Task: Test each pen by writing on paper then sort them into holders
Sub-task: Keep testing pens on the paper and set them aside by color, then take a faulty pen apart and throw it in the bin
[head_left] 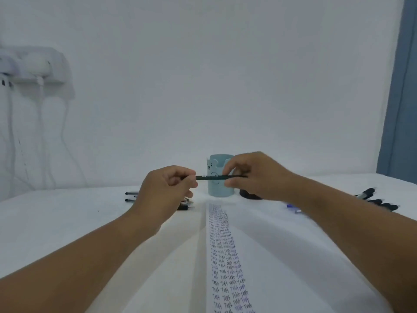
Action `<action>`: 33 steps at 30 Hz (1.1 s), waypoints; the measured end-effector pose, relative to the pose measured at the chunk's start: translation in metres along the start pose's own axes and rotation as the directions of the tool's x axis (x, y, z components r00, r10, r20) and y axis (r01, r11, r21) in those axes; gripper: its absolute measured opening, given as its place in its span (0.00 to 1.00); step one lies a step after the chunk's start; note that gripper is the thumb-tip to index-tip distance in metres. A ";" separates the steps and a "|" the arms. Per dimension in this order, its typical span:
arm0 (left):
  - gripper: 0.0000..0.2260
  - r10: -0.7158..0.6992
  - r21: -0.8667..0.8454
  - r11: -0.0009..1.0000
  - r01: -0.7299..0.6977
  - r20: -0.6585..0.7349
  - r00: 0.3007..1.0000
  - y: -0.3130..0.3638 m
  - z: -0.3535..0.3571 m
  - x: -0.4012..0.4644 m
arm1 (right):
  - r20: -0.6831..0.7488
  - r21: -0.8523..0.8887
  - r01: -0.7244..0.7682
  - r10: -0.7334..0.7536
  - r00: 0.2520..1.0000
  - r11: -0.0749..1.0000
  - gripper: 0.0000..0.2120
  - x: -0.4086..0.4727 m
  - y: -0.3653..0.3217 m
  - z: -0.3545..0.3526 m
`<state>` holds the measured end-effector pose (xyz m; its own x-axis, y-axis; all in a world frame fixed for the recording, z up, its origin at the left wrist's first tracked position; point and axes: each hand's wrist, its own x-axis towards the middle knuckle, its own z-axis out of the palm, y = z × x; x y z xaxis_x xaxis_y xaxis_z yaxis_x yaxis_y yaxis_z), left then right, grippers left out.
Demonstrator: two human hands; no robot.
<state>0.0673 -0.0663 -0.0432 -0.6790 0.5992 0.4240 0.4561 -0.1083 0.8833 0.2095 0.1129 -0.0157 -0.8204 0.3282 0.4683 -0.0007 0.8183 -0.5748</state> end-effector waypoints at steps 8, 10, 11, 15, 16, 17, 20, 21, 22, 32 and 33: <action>0.04 0.095 -0.146 0.987 -0.067 0.191 0.977 0.089 0.054 -0.016 | -0.346 0.516 0.010 0.198 0.917 0.857 0.05 -0.093 -0.025 -0.090; 0.04 0.122 -0.141 0.987 -0.084 0.289 0.950 0.110 0.087 -0.033 | -0.438 0.559 0.025 0.270 0.857 0.829 0.05 -0.140 -0.019 -0.110; 0.04 0.131 -0.133 0.987 -0.089 0.350 0.928 0.120 0.109 -0.045 | -0.481 0.579 0.035 0.306 0.822 0.815 0.06 -0.168 -0.015 -0.122; 0.03 0.111 -0.142 0.989 -0.032 0.594 0.796 0.145 0.201 -0.099 | -0.643 0.589 0.059 0.423 0.638 0.806 0.06 -0.287 -0.001 -0.159; 0.03 0.096 -0.148 0.989 0.001 0.648 0.755 0.150 0.225 -0.116 | -0.679 0.584 0.055 0.450 0.581 0.810 0.06 -0.316 0.004 -0.167; 0.04 0.078 -0.144 0.989 0.032 0.696 0.714 0.152 0.252 -0.135 | -0.705 0.585 0.043 0.481 0.521 0.810 0.06 -0.349 0.008 -0.173; 0.05 0.068 -0.135 0.989 0.065 0.788 0.612 0.157 0.324 -0.199 | -0.753 0.589 -0.003 0.550 0.361 0.808 0.06 -0.445 0.017 -0.182; 0.05 0.091 -0.142 0.989 0.037 0.791 0.604 0.156 0.335 -0.210 | -0.748 0.610 0.000 0.575 0.332 0.793 0.05 -0.460 0.019 -0.180; 0.05 0.110 -0.149 0.988 0.026 0.827 0.551 0.155 0.363 -0.239 | -0.761 0.615 -0.002 0.594 0.261 0.789 0.04 -0.500 0.020 -0.180; 0.04 -0.199 0.159 0.966 0.205 0.961 0.193 0.039 0.491 -0.419 | -0.592 0.806 -0.153 0.781 -0.199 0.572 0.06 -0.724 0.087 -0.057; 0.04 -0.247 0.209 0.953 0.217 0.955 0.163 0.022 0.498 -0.431 | -0.562 0.827 -0.168 0.792 -0.238 0.536 0.06 -0.736 0.093 -0.041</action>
<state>0.6565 0.0680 -0.3066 0.3264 0.8821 -0.3396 0.4076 0.1928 0.8926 0.8364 -0.0334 -0.3859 0.5157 0.8355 -0.1897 -0.3355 -0.0068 -0.9420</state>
